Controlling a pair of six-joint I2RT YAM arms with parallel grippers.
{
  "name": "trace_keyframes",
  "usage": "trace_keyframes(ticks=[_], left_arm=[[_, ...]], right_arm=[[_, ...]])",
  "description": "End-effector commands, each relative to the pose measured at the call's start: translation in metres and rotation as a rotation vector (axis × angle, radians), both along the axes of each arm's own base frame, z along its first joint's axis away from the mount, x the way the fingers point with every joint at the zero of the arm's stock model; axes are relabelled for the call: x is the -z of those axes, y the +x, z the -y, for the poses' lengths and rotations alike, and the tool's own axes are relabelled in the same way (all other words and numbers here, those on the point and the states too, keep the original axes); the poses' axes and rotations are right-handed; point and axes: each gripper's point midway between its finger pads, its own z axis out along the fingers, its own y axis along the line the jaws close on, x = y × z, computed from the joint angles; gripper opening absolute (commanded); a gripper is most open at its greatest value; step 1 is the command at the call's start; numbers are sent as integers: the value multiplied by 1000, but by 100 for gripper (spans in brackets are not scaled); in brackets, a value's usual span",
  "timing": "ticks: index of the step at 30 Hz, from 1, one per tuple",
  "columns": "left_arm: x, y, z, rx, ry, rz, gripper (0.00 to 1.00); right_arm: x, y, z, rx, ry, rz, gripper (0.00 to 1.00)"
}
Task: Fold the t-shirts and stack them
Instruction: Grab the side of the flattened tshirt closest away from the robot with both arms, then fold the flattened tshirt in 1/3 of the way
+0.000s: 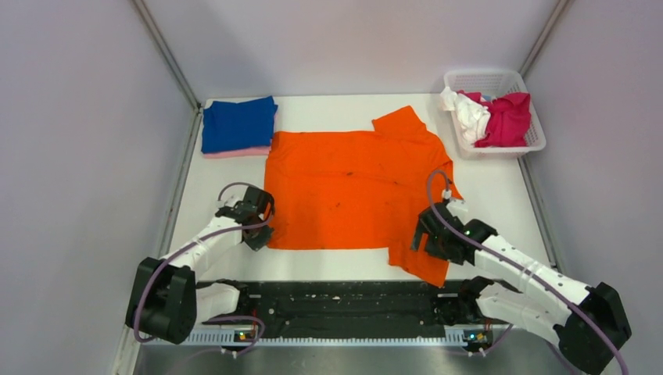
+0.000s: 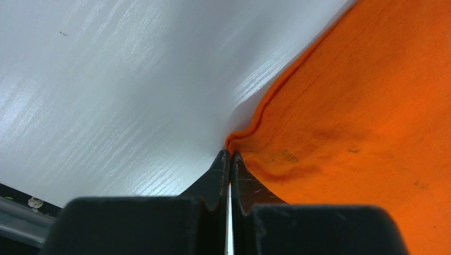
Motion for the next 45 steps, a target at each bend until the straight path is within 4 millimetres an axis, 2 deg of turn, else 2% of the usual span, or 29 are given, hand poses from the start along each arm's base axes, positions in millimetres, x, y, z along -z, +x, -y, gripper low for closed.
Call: trace_keyframes(ticks=[1,4,7,11,13,17,18,22,25,29,31,34,41,45], left_arm=[[2,-2,-5,4,22,5,0],[-5,-8,-15,-10,64,9,0],[-9,-9,-15,-2,59,21,0],[-12,-10,-16,2,66,15,0],[-12,-10,-15,2,64,19,0],[-12,-10,-12,6,45,24,0],[-13,-12,-13,3,47,21,0],[-18,-26,-22,-17,70,25,0],[-23,-35,-23,-33,50,41,0],[-32,-50,-20,-33,8,44,0],[-39,-47,-18,-20,-4,75,0],[-53,-29,-7,1,-55,160,0],[-83,24,1,-6,-51,287,0],[-92,48,-8,-35,5,274,0]], right_arm=[[-8,-24,0,86,-13,-59,89],[11,-41,-9,71,-47,-136,83],[22,-50,-20,40,-91,-181,77],[42,-57,-28,31,-63,-223,60],[51,-53,-30,53,-30,-196,51],[56,-52,-31,60,-12,-177,21],[56,-56,-29,52,-8,-187,2],[46,-74,-23,53,53,-200,0],[28,-82,-25,27,100,-197,0],[9,-93,-18,-6,57,-224,0],[0,-86,-17,-6,57,-186,0],[-20,-62,-24,-19,66,-79,0],[-71,28,-25,-12,102,139,0],[-83,70,-24,-41,75,165,0]])
